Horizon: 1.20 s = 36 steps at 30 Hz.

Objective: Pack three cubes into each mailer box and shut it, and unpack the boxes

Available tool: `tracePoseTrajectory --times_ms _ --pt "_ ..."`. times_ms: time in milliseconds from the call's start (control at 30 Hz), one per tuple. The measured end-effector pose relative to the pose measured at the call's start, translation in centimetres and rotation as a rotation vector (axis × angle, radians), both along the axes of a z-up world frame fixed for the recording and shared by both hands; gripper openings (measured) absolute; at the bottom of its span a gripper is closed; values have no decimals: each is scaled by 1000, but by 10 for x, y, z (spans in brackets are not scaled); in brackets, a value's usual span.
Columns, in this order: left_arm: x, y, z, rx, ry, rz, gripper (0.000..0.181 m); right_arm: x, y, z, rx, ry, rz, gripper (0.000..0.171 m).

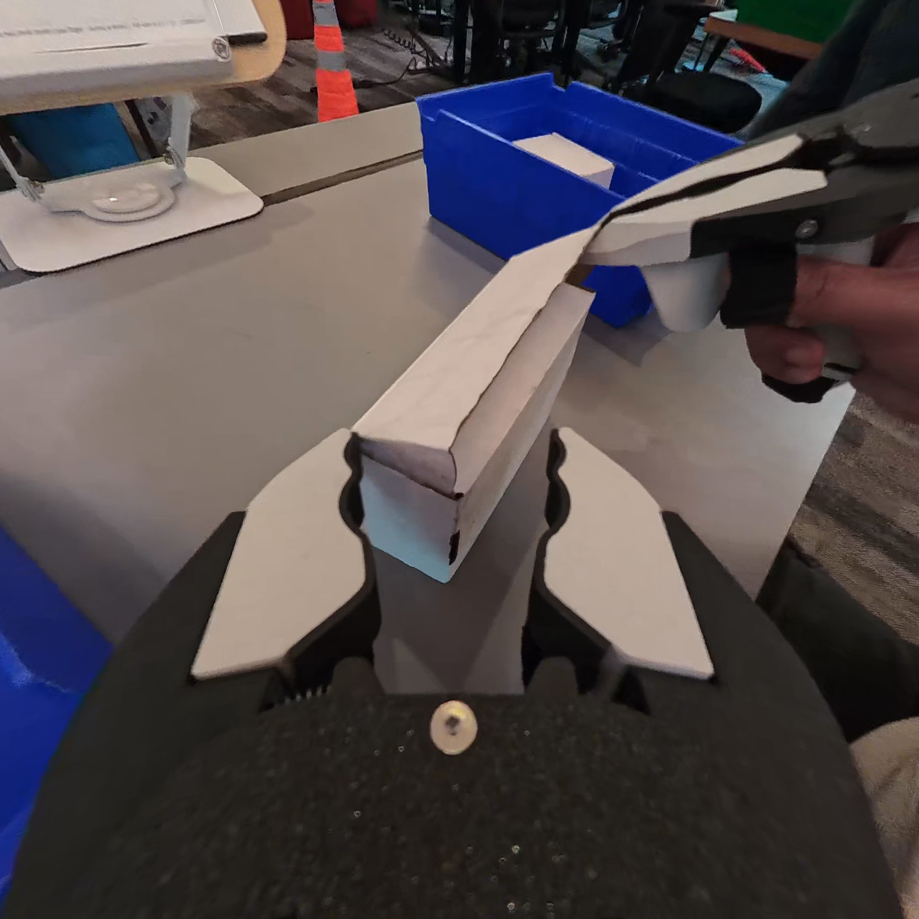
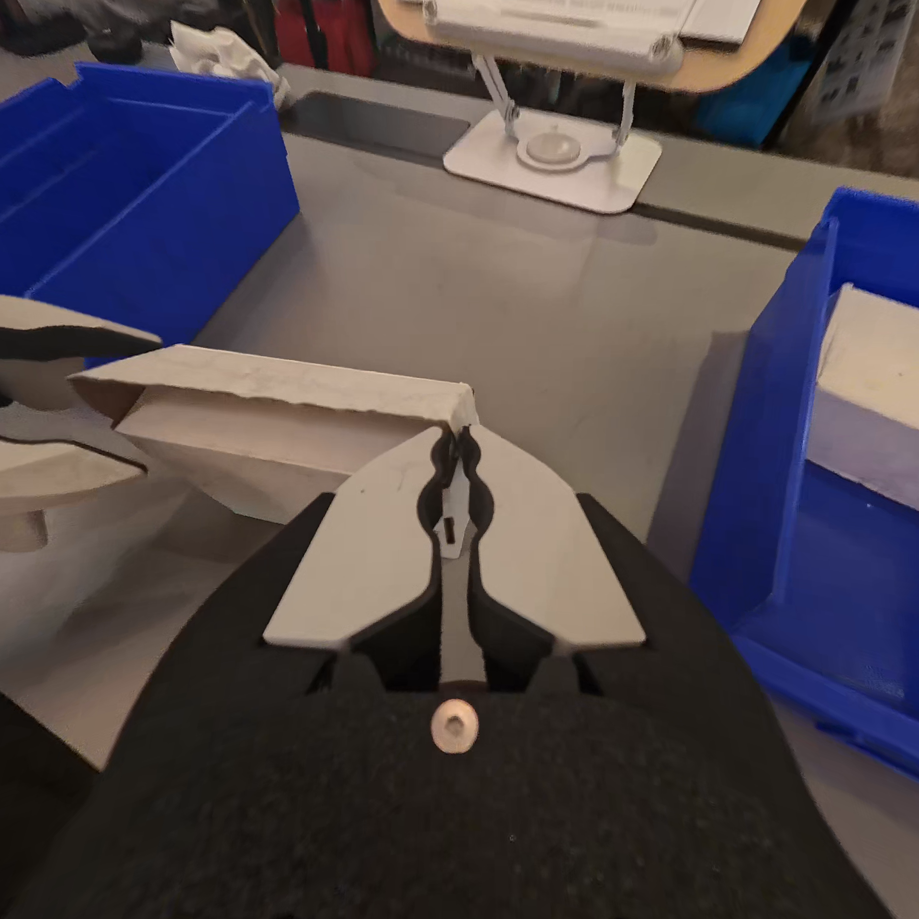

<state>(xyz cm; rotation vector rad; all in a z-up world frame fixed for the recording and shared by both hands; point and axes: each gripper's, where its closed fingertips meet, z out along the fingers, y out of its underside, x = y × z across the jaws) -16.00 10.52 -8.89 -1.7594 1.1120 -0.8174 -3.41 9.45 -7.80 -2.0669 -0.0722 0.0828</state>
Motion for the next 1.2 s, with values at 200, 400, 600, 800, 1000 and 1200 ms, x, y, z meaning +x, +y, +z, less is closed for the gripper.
tracePoseTrajectory --times_ms 200,400,600,800,1000,1200 --pt "12 19 -17 106 53 -81 109 10 3 -7 110 -61 -38 18" --pt "13 26 -33 45 72 -134 104 10 17 -12 124 -12 -25 17" --pt "19 31 -39 -40 29 -142 109 10 18 -5 198 42 11 19" --pt "31 18 -57 -129 40 -305 81 17 18 -8 214 54 97 28" --pt "36 19 -62 -64 130 -343 78 19 19 -14 123 -83 96 2" --pt "37 14 -63 39 206 -331 76 16 13 8 -131 82 -32 3"
